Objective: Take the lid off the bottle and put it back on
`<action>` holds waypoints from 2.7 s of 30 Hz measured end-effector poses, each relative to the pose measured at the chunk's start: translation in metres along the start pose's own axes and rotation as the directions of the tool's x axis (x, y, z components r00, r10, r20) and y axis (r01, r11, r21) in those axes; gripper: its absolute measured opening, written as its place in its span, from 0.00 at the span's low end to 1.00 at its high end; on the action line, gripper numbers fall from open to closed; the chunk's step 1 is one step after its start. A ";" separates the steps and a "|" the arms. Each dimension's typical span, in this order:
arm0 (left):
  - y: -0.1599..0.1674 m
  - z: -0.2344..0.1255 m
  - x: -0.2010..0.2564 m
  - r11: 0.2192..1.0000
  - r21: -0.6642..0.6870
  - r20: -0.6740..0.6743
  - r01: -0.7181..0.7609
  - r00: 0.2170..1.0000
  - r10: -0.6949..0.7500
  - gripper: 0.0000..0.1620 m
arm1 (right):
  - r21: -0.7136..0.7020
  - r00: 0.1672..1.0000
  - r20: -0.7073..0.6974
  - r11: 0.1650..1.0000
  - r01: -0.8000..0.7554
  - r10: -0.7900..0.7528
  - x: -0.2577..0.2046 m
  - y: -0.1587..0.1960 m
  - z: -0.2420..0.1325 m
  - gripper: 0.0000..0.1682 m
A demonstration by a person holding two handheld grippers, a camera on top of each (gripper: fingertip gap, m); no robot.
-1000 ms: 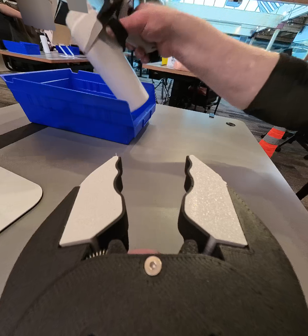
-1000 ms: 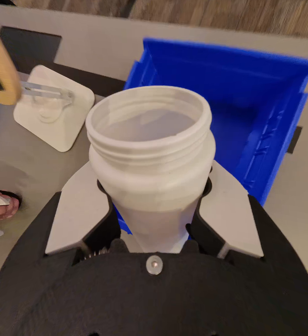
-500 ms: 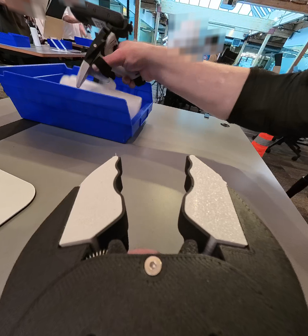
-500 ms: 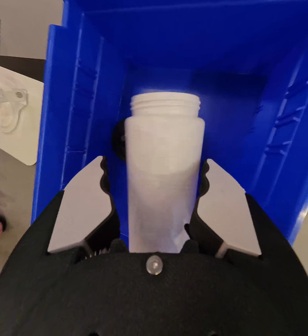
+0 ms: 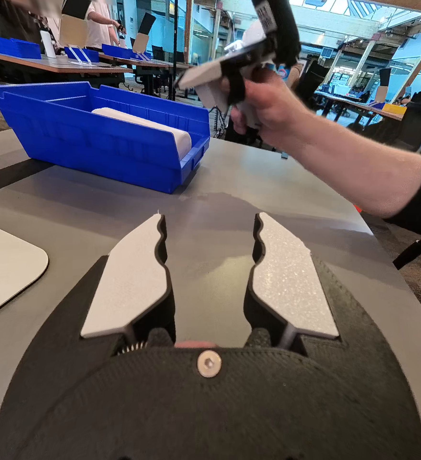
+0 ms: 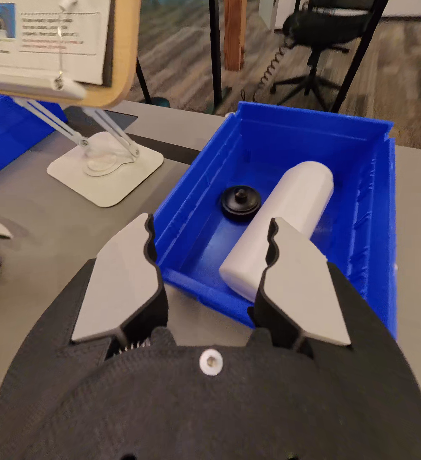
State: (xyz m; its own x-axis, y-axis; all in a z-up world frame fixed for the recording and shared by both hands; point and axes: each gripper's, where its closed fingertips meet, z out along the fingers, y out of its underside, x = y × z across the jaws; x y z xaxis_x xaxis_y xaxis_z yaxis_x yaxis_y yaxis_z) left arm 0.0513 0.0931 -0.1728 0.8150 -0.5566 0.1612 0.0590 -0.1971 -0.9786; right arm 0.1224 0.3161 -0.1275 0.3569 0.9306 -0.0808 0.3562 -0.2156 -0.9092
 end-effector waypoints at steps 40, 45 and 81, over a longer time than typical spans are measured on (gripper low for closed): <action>0.004 0.004 0.000 0.999 -0.033 0.022 -0.026 0.999 0.027 0.40 | -0.027 0.993 -0.098 0.997 0.068 -0.071 0.001 0.102 -0.008 0.53; 0.003 0.000 -0.004 0.998 -0.029 0.063 -0.049 0.997 0.050 0.44 | -0.021 0.991 -0.114 0.997 0.072 -0.074 0.004 0.100 -0.009 0.55; 0.045 -0.477 -0.249 0.906 0.373 0.869 0.199 0.268 -0.416 0.15 | 0.150 0.956 -0.086 0.952 -0.266 0.281 0.130 0.074 -0.016 0.08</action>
State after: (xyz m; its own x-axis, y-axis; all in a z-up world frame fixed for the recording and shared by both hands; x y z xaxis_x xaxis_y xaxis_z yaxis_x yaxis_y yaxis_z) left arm -0.4236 -0.1623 -0.1963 0.6948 0.6342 0.3392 0.4303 0.0112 -0.9026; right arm 0.2088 0.4167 -0.1987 0.5153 0.8038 -0.2974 0.1144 -0.4083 -0.9056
